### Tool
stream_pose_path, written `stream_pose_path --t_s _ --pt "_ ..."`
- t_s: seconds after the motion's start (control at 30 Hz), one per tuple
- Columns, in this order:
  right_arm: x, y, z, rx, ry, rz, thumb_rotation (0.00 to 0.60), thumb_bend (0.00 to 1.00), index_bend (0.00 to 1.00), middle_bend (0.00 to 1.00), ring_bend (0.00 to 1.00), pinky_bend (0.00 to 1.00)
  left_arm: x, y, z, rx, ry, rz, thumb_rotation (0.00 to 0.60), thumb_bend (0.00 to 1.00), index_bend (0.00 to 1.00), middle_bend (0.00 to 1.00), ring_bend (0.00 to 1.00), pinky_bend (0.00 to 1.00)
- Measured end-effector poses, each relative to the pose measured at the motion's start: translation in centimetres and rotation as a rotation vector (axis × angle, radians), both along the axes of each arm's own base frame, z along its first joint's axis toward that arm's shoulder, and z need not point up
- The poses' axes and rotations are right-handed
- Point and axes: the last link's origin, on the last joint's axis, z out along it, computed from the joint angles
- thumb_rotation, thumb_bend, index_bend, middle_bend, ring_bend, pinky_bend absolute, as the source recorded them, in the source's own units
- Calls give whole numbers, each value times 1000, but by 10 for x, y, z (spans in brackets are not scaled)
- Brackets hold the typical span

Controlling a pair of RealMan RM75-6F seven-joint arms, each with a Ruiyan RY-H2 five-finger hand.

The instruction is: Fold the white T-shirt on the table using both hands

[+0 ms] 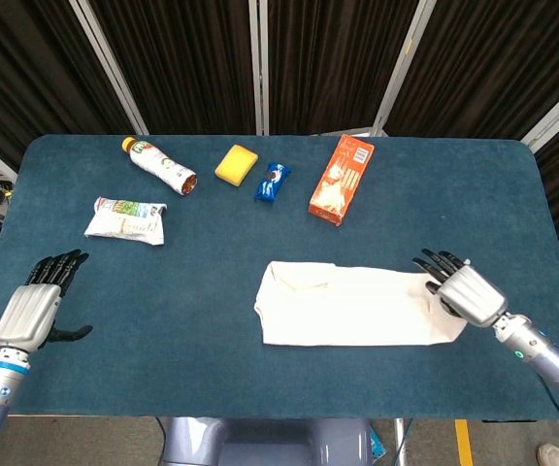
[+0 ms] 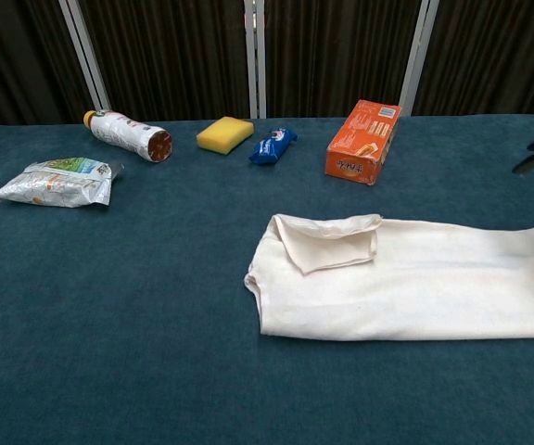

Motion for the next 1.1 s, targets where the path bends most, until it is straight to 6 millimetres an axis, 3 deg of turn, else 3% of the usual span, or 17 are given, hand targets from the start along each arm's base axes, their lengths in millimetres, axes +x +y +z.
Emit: stream_pose_path --t_s 0.27,0.53,0.93,1.1 --pt "69 -19 -28 42 -134 40 600 471 718 122 0 208 -3 2 4 2 -12 13 600 148 0 0 0 0" --pt "134 -34 -46 68 -134 79 600 472 720 126 0 208 -6 7 5 -4 -20 26 600 148 0 0 0 0" --pt "198 -57 -79 53 -141 80 600 475 728 131 0 209 -10 11 5 -7 -23 46 600 147 0 0 0 0" --pt "217 -57 -92 62 -144 77 600 477 729 140 0 209 -11 11 5 -7 -24 49 600 147 0 0 0 0"
